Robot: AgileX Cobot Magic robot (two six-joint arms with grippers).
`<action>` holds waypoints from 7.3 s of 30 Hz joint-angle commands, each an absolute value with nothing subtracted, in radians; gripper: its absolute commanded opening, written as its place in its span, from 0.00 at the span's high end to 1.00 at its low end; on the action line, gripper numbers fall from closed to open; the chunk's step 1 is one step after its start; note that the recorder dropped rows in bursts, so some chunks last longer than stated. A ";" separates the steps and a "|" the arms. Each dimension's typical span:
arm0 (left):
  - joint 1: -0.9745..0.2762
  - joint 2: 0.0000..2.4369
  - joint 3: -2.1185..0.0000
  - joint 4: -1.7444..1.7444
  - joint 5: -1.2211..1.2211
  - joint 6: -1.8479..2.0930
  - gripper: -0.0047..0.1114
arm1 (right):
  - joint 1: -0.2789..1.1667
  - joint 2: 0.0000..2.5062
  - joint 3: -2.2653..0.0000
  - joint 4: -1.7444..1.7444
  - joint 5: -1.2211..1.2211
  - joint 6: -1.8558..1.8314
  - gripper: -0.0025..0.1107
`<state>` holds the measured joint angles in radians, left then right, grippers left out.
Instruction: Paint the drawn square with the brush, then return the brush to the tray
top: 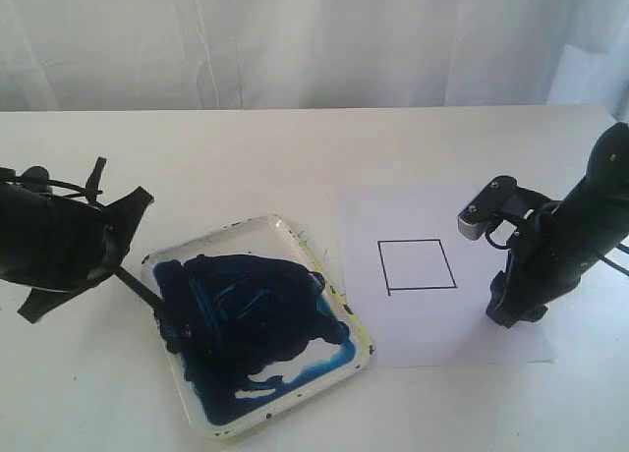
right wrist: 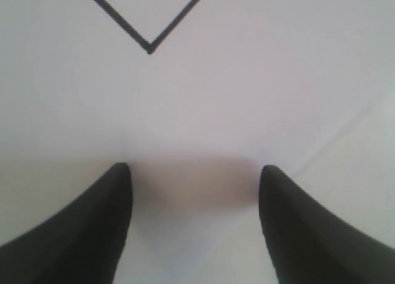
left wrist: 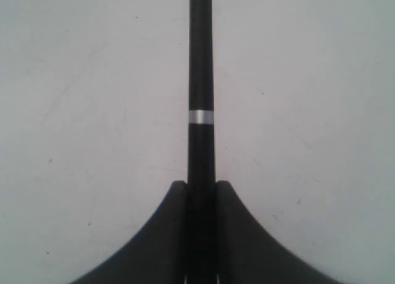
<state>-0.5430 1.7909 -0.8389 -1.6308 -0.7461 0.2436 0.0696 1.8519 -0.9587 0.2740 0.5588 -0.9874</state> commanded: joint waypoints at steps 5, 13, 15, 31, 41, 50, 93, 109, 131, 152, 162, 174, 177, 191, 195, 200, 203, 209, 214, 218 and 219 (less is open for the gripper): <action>-0.540 1.815 -0.833 -1.572 -0.744 0.193 0.96 | 0.069 1.866 -0.952 0.263 0.542 -0.990 0.47; -0.540 1.815 -0.833 -1.517 -0.741 0.172 0.96 | 0.069 1.866 -0.952 0.263 0.535 -0.990 0.47; -0.540 1.815 -0.833 -1.517 -0.741 0.172 0.94 | 0.069 1.866 -0.952 0.263 0.533 -0.990 0.47; -0.540 1.815 -0.833 -1.490 -0.735 0.179 0.76 | 0.069 1.866 -0.952 0.263 0.533 -0.990 0.47; -0.540 1.815 -0.833 -1.475 -0.735 0.179 0.55 | 0.069 1.866 -0.952 0.263 0.531 -0.990 0.47; -0.540 1.783 -0.833 -1.307 -0.722 0.206 0.55 | 0.069 1.866 -0.952 0.263 0.531 -0.990 0.47; -0.417 1.526 -1.032 -1.744 -0.609 1.413 0.65 | 0.069 1.866 -0.952 0.263 0.529 -0.990 0.47; -0.256 1.536 -1.057 -1.295 0.425 0.892 0.83 | 0.069 1.866 -0.952 0.280 0.527 -0.990 0.47; -0.243 1.736 -1.369 -0.082 0.885 1.144 0.67 | 0.069 1.866 -0.952 0.280 0.534 -0.990 0.47; -0.243 1.951 -1.369 -0.063 0.613 1.436 0.36 | 0.069 1.866 -0.952 0.280 0.532 -0.990 0.47; -0.243 1.988 -1.369 -0.043 0.593 1.469 0.54 | 0.069 1.866 -0.952 0.278 0.530 -0.990 0.47; -0.245 2.003 -1.369 -0.062 0.567 1.481 0.47 | 0.069 1.866 -0.952 0.278 0.517 -0.990 0.47; -0.245 2.003 -1.369 -0.073 0.562 1.481 0.48 | 0.069 1.866 -0.952 0.278 0.517 -0.990 0.47; -0.245 2.003 -1.369 -0.074 0.550 1.481 0.84 | 0.069 1.866 -0.952 0.278 0.517 -0.990 0.47; -0.245 2.003 -1.369 -0.074 0.550 1.481 0.93 | 0.069 1.866 -0.952 0.278 0.517 -0.990 0.47; -0.245 1.989 -1.369 -0.047 0.553 1.499 0.96 | 0.069 1.866 -0.952 0.278 0.517 -0.990 0.47; -0.245 1.959 -1.369 -0.036 0.593 1.514 0.96 | 0.069 1.866 -0.952 0.278 0.517 -0.990 0.47; -0.263 1.872 -1.369 0.014 0.673 1.523 0.96 | 0.069 1.866 -0.952 0.278 0.517 -0.990 0.47; -0.318 1.800 -1.369 0.065 0.701 1.503 0.96 | 0.069 1.866 -0.952 0.278 0.517 -0.990 0.47; -0.399 1.753 -1.369 0.249 0.715 1.330 0.96 | 0.069 1.866 -0.952 0.278 0.517 -0.990 0.47; -0.411 1.751 -1.369 0.271 0.718 1.294 0.96 | 0.069 1.866 -0.952 0.278 0.517 -0.990 0.47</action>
